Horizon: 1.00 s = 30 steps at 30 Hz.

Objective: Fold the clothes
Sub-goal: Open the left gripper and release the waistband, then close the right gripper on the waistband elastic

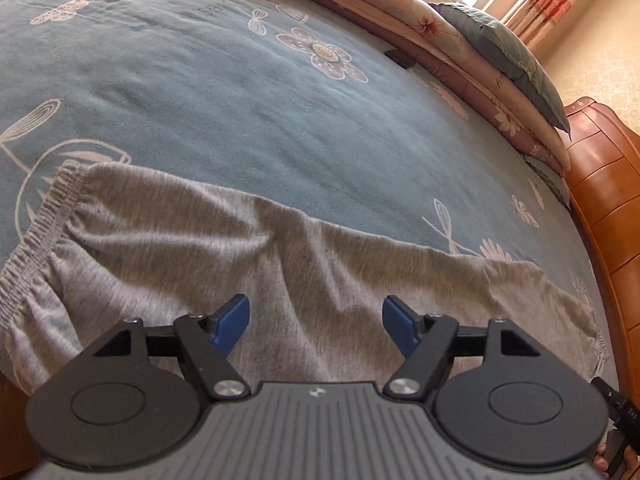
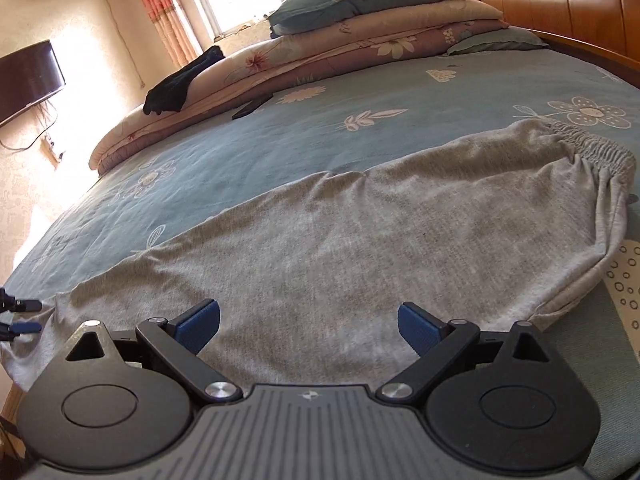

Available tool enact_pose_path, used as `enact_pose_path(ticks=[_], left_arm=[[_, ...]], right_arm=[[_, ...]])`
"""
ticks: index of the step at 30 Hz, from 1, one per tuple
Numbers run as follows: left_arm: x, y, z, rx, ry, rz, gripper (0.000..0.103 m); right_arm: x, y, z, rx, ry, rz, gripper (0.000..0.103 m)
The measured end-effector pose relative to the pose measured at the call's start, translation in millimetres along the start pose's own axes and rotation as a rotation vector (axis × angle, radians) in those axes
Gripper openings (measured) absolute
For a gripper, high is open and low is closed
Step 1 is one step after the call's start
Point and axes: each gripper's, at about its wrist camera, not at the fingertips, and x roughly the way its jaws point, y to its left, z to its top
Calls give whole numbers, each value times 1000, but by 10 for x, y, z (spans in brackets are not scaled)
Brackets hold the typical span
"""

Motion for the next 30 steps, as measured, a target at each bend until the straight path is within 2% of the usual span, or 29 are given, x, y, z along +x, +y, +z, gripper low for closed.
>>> enact_pose_path(ticks=[3, 5, 7, 10, 14, 17, 23, 27, 29, 30], left_arm=[[-29, 56, -17, -55, 10, 0, 73], [-99, -37, 2, -53, 1, 8, 73], [-183, -174, 18, -31, -19, 16, 73], [-280, -466, 24, 17, -34, 17, 73], [-300, -862, -4, 77, -27, 42, 73], [-271, -1067, -37, 90, -7, 49, 73], [-246, -1382, -86, 125, 10, 89, 73], [-200, -1539, -81, 147, 20, 97, 73], [-156, -1608, -73, 158, 26, 100, 73], [-133, -1645, -74, 162, 29, 95, 73]], right_arm=[[-216, -396, 133, 99, -103, -57, 98], [-371, -683, 189, 153, -169, -103, 97], [-516, -982, 235, 208, -229, -143, 88], [-583, -1469, 272, 307, -269, -172, 74], [-400, -2054, 369, 452, -278, -108, 70], [-147, -2340, 453, 537, -263, -7, 70], [128, -2549, 513, 593, -229, 106, 74], [8, -2612, 487, 621, -281, 210, 74], [98, -2632, 508, 618, -236, 161, 75], [145, -2654, 497, 626, -225, 163, 75]])
